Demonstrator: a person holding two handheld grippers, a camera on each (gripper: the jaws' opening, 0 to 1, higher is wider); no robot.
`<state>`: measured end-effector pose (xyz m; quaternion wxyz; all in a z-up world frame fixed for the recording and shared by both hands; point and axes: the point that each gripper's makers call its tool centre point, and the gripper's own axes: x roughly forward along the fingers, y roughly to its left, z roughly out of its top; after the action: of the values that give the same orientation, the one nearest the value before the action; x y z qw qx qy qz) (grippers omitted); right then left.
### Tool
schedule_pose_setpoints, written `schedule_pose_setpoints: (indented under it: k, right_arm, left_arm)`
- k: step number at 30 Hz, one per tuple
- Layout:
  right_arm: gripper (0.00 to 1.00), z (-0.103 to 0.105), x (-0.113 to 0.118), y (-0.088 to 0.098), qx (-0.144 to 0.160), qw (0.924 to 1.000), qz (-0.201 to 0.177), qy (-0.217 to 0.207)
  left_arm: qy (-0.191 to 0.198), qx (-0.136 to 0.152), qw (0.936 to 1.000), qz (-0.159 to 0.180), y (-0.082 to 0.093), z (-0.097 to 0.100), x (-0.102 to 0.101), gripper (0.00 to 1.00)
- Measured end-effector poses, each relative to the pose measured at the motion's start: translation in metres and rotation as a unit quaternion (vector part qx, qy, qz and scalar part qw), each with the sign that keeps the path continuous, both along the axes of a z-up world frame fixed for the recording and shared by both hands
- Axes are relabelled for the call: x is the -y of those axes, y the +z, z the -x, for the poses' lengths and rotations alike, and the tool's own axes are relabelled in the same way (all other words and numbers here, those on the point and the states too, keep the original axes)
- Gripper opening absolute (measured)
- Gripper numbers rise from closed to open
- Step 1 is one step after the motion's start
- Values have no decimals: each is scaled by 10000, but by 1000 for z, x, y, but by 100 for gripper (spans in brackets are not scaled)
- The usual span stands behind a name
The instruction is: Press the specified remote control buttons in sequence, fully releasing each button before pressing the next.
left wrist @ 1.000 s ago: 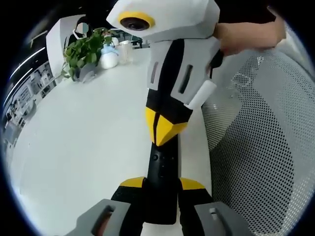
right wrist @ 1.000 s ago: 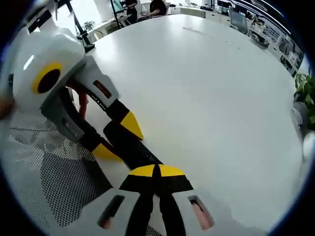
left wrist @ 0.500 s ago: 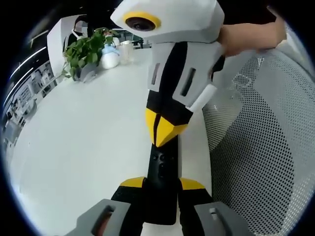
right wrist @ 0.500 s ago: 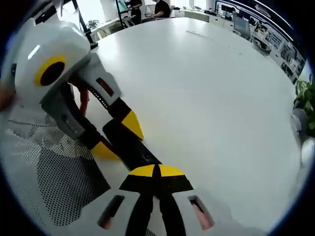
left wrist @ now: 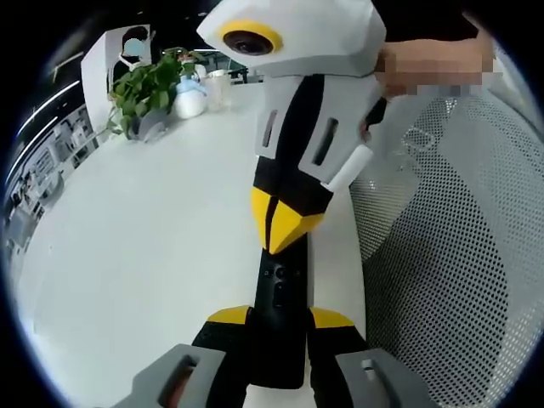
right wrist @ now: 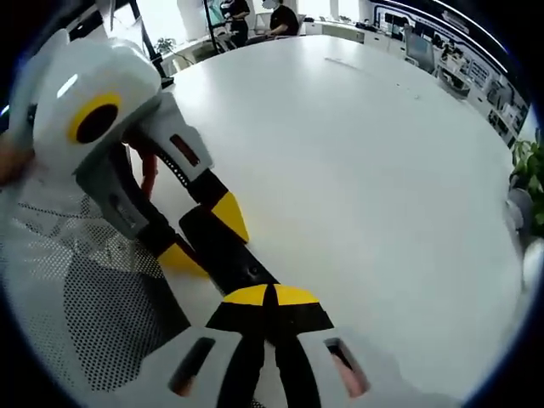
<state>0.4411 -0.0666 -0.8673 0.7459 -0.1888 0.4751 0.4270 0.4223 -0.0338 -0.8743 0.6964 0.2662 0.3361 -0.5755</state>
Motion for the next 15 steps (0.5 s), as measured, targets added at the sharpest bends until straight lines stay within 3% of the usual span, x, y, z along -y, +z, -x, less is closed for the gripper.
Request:
schedule_pose_setpoints:
  k: [7,15]
  right_arm:
    - [0,-1,0,1,-230,9994,-35,-270]
    - [0,1,-1,1,-80,9999,113,-24]
  left_arm:
    - [62,-9,10000,-39,0,0,0,25]
    - [95,-11,9999,-45,0,0,0,25]
